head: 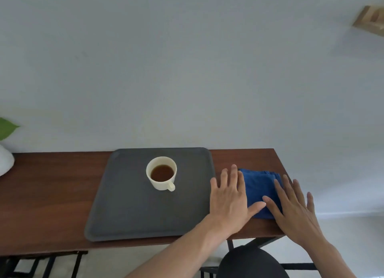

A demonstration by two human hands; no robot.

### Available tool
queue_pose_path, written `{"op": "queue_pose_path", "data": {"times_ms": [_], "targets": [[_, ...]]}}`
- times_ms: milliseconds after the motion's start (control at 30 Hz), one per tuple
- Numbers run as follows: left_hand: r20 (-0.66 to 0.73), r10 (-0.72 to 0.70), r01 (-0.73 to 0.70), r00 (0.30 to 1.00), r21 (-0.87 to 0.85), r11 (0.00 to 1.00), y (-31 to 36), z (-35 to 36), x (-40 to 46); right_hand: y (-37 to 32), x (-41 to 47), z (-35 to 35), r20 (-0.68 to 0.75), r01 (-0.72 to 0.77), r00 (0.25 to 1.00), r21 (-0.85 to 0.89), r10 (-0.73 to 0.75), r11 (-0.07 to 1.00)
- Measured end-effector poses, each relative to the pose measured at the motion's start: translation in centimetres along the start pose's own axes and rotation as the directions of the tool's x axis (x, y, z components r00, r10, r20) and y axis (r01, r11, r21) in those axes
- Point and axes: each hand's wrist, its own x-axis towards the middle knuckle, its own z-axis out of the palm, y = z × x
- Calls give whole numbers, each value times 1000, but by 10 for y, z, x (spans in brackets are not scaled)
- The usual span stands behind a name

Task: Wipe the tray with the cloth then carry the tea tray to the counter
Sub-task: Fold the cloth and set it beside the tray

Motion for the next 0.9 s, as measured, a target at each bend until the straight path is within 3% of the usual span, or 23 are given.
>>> {"op": "queue_pose_path", "data": {"times_ms": [133, 400, 600, 900], "targets": [[-161, -72, 64, 984, -52, 997, -36, -24, -62, -56, -8, -10, -116, 112, 988, 51, -106, 992], [-298, -351, 382, 887, 49, 923, -170, -65, -159, -146, -11, -5, -100, 196, 977, 52, -190, 979], [-223, -577, 609, 786, 115, 785, -252, -60, -195, -171, -10, -1, -58, 174, 984, 58, -170, 983], [-144, -608, 625, 781, 169, 762, -278, -40, -206, -182, -17, 10, -60, 168, 985, 45, -165, 985]]}}
